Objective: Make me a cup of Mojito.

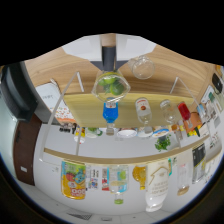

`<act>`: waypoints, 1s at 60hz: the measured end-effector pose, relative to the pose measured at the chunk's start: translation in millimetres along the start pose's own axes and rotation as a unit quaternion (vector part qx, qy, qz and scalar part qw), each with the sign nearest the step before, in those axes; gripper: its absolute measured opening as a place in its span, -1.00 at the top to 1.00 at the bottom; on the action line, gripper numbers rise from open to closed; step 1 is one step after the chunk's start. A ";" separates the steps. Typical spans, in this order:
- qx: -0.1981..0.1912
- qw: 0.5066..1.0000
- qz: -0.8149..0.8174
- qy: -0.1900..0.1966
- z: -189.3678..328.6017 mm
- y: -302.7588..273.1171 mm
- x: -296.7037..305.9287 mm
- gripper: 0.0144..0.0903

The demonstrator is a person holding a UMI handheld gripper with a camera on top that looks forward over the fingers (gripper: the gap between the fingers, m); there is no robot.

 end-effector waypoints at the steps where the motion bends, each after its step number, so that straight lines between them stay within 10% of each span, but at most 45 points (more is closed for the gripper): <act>1: 0.001 1.000 -0.006 0.004 0.9 0.8 -1.0 0.96; 32: 0.159 0.859 -0.469 0.132 -3.4 -58.6 -4.2 0.97; 60: 0.194 0.634 -0.734 0.147 14.6 -60.0 -22.9 0.97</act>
